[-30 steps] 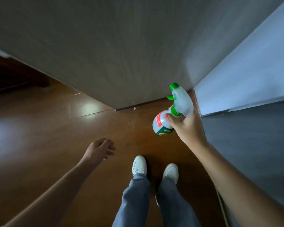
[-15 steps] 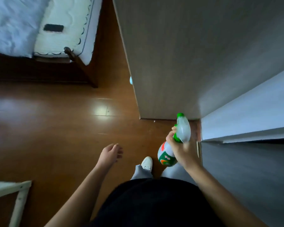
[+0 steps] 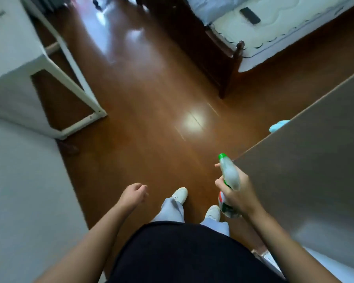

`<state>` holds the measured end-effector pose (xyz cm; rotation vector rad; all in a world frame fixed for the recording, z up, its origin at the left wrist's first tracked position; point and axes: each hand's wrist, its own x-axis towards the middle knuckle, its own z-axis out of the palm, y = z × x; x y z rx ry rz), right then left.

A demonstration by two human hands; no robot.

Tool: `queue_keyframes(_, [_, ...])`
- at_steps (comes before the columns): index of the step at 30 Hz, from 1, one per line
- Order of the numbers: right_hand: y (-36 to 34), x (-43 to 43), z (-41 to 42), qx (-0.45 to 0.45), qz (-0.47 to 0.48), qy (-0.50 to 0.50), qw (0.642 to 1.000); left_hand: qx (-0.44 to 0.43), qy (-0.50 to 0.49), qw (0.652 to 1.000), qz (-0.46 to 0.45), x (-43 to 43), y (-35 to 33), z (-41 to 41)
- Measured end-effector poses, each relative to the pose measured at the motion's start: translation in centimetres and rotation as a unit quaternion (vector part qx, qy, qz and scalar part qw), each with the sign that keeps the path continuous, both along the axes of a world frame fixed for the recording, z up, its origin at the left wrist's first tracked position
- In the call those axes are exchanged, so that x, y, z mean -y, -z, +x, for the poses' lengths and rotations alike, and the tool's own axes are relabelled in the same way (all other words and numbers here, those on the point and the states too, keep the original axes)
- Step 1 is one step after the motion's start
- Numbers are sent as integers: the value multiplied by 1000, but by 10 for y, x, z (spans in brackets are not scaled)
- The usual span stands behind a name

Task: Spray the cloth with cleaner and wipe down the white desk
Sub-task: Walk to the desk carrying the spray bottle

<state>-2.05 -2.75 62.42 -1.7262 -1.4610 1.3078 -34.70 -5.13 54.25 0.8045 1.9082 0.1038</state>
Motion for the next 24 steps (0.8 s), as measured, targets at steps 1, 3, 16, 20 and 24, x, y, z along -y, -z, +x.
queue_keyframes(1, [2,-7,-8,3,-13,-40,999,1,-62,998,-4,19,4,-11])
queue_keyframes(3, [2,-18,-29,7,-36,-106,994,3,-185,982,-21,58,5,-32])
queue_keyframes(16, [-1,-107,-200,-28,-21,-333,942,48,-492,862,-114,134,41,-120])
queue_keyframes(20, [-4,-151,-223,-16,-27,-306,952,75,-418,901,-84,55,39,-143])
queue_keyframes(24, [-3,-210,-229,-5,-31,-250,968,98,-346,933,-20,-50,27,-167])
